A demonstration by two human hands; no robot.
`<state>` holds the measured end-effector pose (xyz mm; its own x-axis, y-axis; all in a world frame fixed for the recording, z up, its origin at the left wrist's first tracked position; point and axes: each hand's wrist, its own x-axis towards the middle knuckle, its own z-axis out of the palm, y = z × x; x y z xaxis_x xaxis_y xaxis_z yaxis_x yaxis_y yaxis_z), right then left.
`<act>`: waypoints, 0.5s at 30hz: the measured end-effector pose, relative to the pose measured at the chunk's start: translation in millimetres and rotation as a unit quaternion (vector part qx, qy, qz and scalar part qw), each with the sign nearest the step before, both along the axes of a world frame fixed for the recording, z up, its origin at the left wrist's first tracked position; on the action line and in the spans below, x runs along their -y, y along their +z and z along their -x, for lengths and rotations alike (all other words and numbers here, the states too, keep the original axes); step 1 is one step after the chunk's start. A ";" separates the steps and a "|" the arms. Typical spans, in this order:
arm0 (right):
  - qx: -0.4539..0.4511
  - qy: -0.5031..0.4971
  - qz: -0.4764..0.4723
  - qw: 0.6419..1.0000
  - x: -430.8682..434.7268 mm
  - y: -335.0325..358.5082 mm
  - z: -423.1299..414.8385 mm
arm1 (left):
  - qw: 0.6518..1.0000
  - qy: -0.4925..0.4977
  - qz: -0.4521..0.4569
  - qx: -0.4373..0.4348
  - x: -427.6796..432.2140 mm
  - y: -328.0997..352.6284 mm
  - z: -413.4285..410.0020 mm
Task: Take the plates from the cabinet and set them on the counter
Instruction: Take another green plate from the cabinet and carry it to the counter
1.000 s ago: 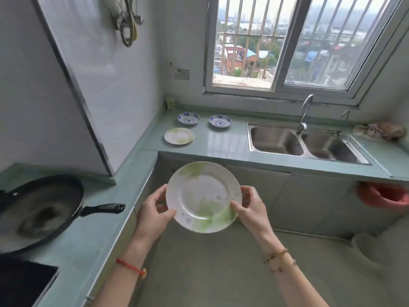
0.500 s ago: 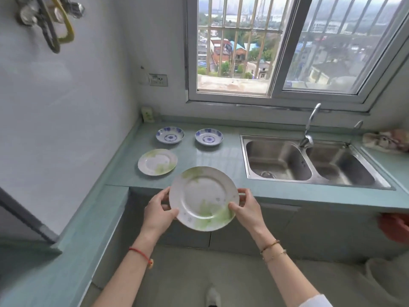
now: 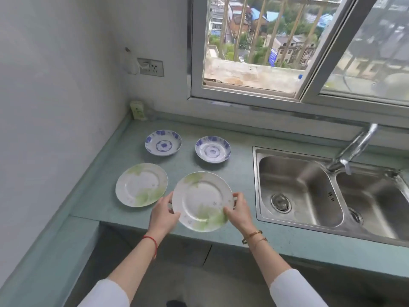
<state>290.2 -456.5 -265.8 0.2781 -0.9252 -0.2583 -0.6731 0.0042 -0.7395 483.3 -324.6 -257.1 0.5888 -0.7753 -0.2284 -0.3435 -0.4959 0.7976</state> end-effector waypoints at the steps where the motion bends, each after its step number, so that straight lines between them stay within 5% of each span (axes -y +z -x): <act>1: -0.006 0.000 -0.005 1.000 8.1 -4.9 -5.3 | 1.000 -0.004 -0.002 -0.003 8.5 -5.4 -5.0; 15: -0.061 -0.037 -0.058 0.996 68.6 -68.3 -52.5 | 0.997 -0.015 -0.062 -0.037 77.8 -72.2 -51.5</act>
